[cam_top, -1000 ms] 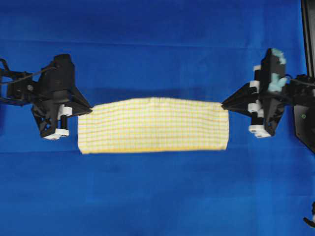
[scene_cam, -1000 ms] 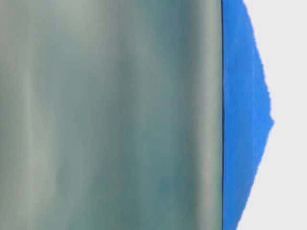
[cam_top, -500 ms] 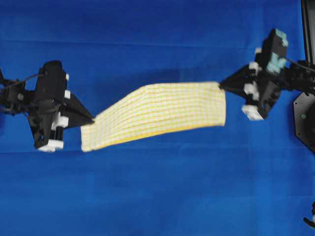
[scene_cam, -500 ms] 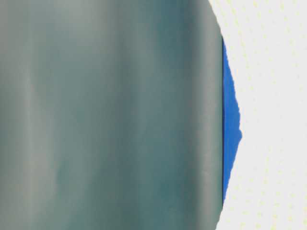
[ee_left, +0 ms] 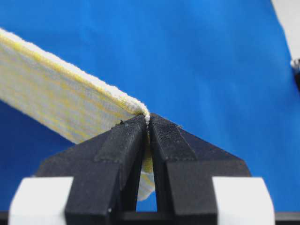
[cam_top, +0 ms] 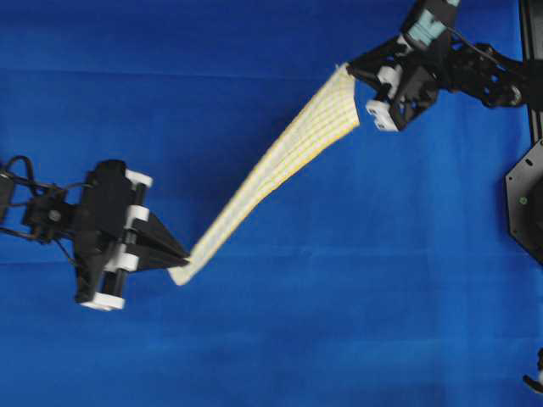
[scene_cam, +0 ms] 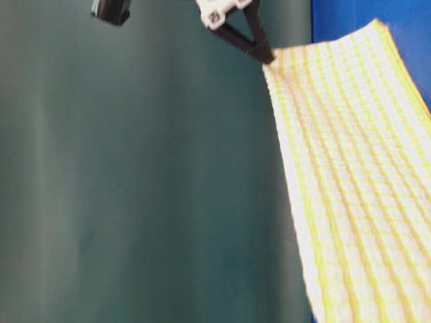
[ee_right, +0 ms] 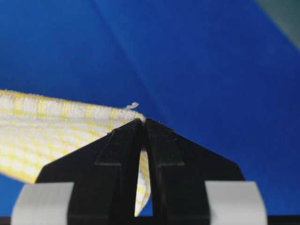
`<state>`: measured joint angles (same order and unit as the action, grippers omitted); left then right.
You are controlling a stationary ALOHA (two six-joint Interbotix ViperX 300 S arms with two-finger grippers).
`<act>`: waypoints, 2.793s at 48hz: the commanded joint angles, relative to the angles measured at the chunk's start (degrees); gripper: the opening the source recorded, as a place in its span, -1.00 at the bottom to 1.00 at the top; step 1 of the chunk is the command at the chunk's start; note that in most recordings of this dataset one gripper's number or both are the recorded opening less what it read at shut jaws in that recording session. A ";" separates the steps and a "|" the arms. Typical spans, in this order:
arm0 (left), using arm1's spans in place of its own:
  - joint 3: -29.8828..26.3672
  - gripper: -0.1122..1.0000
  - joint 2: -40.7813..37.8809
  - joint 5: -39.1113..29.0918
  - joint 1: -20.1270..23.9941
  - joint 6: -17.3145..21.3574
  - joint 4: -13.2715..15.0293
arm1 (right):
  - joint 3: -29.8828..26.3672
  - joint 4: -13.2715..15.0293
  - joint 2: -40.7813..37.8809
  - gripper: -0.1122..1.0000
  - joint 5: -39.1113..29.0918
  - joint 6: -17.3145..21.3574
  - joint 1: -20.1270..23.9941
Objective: Fold the yellow towel.
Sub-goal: 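Lift the strip and swing it vertical, right gripper up, left down, then lay the strip down vertically and open both grippers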
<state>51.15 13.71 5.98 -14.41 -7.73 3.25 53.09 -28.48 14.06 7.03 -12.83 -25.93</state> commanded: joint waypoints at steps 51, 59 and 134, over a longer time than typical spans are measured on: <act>-30.59 -0.74 -24.26 2.11 -0.53 0.62 0.09 | -12.04 0.44 -6.06 -0.72 0.18 -5.89 -7.47; -29.44 -0.74 -24.52 2.55 -0.44 0.09 0.18 | -12.39 0.44 -6.59 -0.72 -0.26 -5.98 -7.47; -13.45 -0.71 -21.27 12.04 -2.20 0.44 6.24 | -28.21 3.52 -22.59 -0.70 -6.50 -6.24 -0.70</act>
<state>38.50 -9.32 17.67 -15.56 -7.38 9.67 26.63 -25.49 -9.23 0.44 -18.98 -26.81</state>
